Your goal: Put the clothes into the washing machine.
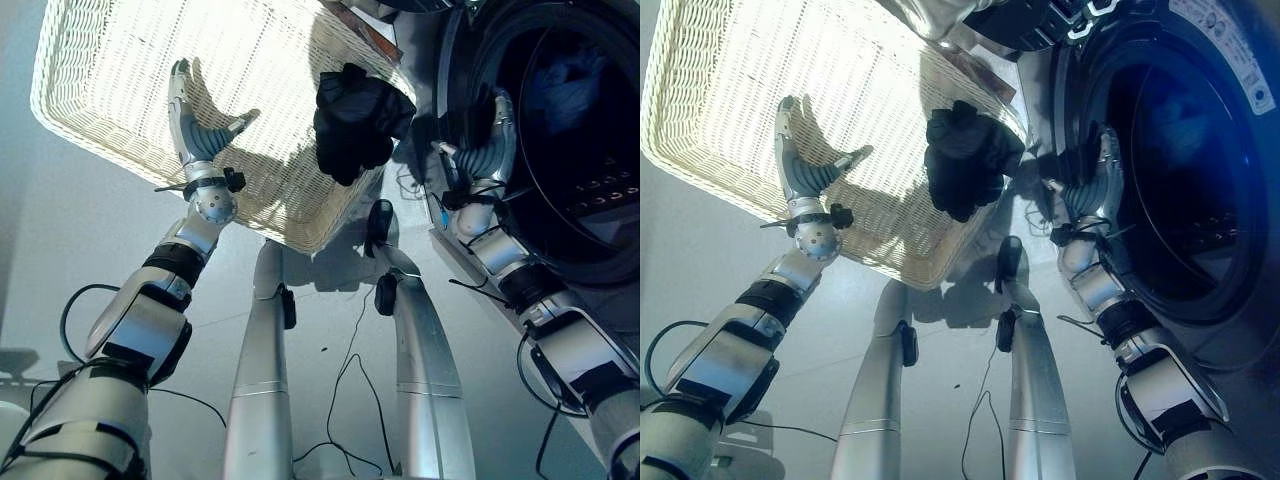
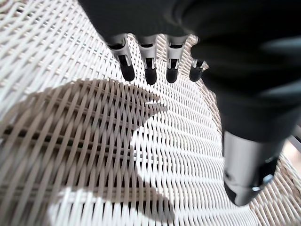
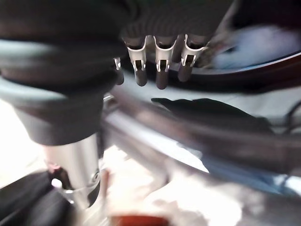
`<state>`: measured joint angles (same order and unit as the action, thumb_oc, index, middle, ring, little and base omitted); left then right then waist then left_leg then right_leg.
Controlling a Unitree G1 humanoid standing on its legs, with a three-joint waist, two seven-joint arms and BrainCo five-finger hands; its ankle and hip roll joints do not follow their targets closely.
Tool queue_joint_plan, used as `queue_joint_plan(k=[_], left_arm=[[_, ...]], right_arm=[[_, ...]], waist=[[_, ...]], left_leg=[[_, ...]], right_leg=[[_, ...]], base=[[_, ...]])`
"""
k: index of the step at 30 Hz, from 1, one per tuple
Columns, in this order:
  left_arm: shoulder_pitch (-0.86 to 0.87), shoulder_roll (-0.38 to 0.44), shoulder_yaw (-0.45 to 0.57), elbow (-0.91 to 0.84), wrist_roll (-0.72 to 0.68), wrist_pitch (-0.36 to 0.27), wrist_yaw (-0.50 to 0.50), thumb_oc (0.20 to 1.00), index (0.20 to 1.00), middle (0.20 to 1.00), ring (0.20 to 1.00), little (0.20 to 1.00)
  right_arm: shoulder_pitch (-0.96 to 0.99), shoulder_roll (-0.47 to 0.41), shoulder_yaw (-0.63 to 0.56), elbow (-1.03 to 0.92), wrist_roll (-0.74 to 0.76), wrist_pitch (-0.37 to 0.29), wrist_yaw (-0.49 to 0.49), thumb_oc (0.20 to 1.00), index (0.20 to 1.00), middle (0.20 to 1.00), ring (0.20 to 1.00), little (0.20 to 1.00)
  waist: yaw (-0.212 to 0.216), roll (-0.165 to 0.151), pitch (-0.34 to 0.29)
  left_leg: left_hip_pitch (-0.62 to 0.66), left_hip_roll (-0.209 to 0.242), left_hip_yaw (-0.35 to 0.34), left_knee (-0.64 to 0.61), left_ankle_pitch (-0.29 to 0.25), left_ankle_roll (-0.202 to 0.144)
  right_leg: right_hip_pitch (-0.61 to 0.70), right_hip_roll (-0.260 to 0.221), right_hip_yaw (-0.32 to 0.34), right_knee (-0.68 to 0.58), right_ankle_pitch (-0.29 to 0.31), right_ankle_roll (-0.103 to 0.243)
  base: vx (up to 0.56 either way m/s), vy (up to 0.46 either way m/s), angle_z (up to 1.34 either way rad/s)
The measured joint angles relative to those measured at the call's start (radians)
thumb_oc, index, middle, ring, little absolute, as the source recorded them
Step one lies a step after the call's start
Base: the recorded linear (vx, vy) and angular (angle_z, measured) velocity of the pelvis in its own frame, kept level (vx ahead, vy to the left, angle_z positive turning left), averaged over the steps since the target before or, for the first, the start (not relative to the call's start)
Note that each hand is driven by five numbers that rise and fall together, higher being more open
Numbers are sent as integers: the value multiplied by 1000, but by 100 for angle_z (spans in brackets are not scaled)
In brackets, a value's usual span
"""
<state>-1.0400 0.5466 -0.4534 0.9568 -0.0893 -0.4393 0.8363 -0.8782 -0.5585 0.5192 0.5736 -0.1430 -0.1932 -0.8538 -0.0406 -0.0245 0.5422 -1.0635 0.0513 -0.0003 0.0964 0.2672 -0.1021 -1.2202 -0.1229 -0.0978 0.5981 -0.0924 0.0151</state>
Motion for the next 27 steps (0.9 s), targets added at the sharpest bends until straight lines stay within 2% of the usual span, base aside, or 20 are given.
queue_joint_plan(k=[6, 14, 27], left_arm=[[14, -12, 3, 0, -1, 1, 1, 1000, 1000, 1000, 1000, 1000], [-7, -32, 3, 13, -13, 0, -8, 1000, 1000, 1000, 1000, 1000], [-90, -61, -10, 115, -56, -10, -69, 1000, 1000, 1000, 1000, 1000]], right_arm=[[2, 5, 77, -25, -121, -12, 38, 1000, 1000, 1000, 1000, 1000], [-75, 5, 183, -18, -182, -15, 82, 1000, 1000, 1000, 1000, 1000], [-306, 92, 290, 270, -180, 132, 160, 1000, 1000, 1000, 1000, 1000]], waist=[[4, 1, 0], [24, 3, -2], [70, 7, -4]], left_leg=[[6, 1, 1, 0, -3, -6], [9, 3, -2, 6, 6, -9], [22, 6, -29, 6, 14, -24]], right_leg=[[-4, 0, 3, 19, -5, -3], [-2, 0, -1, 30, -9, -7], [10, -3, -25, 60, -20, -19]], base=[[0, 0, 0], [1, -25, 0], [5, -15, 3]])
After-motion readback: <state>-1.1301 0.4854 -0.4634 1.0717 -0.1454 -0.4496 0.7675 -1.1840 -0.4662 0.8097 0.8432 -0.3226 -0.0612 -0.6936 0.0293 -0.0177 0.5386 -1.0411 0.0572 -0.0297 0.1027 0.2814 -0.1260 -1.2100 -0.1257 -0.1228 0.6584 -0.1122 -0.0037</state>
